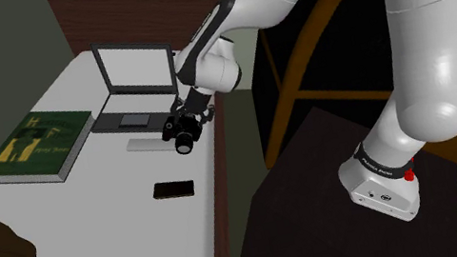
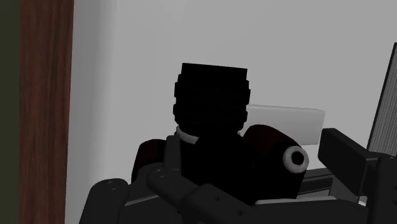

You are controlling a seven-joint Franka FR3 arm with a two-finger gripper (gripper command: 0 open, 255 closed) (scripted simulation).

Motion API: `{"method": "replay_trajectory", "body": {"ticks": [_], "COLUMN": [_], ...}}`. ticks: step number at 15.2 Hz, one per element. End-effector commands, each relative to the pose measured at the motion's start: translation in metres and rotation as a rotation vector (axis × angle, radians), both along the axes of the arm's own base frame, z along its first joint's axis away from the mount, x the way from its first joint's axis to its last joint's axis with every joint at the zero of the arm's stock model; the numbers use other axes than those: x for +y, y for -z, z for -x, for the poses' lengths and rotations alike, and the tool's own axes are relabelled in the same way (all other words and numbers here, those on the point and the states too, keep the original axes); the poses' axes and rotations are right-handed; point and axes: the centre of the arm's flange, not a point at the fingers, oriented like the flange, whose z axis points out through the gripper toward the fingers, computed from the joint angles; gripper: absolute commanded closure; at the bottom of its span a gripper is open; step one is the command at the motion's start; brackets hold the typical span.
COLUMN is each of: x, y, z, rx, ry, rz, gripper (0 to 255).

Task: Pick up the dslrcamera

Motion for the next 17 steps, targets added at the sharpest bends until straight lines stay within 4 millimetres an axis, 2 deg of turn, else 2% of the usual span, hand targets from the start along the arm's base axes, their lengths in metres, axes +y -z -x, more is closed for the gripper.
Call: {"method": "replay_trajectory", "body": {"ticks": [1,6,8,9,17], "x": [0.000,0.000,0.000,0.000,0.000], "y": [0.010,0.040,0.040,0.040,0.040], "z": [-0.003,-0.003,-0.003,-0.003,-0.003], "rx": [-0.002,-0.002,-0.002,-0.002,-0.002], "ry": [0.006,0.006,0.006,0.006,0.006], "rz": [-0.004,-0.004,-0.004,-0.004,-0.004], "gripper": [0,0,0,255,255]}}
